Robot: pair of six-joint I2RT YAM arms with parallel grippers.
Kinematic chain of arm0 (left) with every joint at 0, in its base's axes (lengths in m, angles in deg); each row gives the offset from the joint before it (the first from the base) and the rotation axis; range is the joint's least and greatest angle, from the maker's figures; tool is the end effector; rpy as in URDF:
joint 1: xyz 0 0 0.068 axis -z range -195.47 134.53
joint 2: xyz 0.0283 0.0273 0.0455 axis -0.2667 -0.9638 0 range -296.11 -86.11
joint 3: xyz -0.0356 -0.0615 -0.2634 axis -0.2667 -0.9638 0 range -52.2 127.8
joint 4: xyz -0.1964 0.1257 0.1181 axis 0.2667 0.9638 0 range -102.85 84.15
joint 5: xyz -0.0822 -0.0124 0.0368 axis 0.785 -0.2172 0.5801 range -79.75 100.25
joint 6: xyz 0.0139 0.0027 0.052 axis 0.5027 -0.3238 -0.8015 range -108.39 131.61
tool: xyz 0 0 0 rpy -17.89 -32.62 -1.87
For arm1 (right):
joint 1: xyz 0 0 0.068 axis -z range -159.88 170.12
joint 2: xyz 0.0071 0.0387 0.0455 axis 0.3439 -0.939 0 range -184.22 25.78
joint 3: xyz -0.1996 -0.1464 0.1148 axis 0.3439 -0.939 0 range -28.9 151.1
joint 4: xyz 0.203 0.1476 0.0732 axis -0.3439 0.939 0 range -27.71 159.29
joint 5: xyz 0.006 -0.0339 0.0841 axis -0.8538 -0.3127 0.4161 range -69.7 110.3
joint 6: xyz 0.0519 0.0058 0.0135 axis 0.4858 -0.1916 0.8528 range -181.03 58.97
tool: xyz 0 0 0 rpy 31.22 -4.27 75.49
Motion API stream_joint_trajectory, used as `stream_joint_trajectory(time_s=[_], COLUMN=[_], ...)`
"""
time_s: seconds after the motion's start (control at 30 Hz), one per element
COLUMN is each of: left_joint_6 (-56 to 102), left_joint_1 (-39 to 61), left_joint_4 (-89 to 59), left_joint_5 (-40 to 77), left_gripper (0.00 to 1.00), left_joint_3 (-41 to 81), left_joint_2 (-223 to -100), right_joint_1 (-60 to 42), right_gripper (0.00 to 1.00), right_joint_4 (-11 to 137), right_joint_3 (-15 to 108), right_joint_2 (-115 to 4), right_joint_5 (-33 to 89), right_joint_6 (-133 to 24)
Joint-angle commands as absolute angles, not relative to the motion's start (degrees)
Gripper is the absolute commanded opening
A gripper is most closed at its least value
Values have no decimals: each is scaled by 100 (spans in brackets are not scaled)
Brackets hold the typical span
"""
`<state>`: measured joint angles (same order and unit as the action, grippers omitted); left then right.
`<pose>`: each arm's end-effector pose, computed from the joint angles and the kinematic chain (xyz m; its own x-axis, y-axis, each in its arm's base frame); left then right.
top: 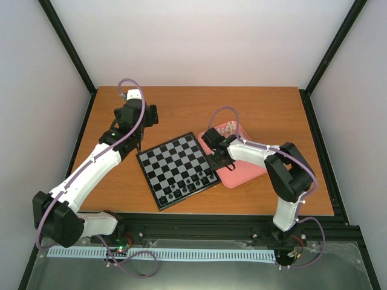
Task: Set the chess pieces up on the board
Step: Pick up the chess piece from the storage box.
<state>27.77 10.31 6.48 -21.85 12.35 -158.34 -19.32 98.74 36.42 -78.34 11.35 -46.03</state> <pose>0.2630 -0.1061 0.3443 -0.3767 -0.0799 -0.9229 -0.1695 0.9854 -0.0162 0.2666 0.2120 0.1572 -0.8760 -0.3893 -0.2848 -0.3831 0.9203 -0.0795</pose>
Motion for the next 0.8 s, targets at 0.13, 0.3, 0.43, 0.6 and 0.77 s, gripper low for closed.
stream_joint_trajectory(time_s=[0.13,0.3,0.43,0.6,0.77], left_joint_6=[2724,2733,2734,2749,2758], left_joint_1=[1081,1081,1082,1082,1077], left_joint_4=[571,581,594,607,624], left_joint_5=[-2239,-2250,-2257,-2241,-2203], left_gripper=[100,100,100,100,100], left_joint_3=[1459,1445,1442,1442,1476], left_joint_2=[-15896,-15875,-15841,-15803,-15786], right_joint_1=[-1856,-1839,-1838,-1879,-2251], right_gripper=[13,4,3,3,3], right_joint_4=[9761,9751,9817,10051,10299], right_joint_3=[3631,3627,3684,3866,4258], right_joint_2=[-7920,-7944,-7802,-7379,-7029], right_joint_5=[1245,1288,1313,1373,1426], right_joint_6=[-4663,-4700,-4711,-4718,-4758])
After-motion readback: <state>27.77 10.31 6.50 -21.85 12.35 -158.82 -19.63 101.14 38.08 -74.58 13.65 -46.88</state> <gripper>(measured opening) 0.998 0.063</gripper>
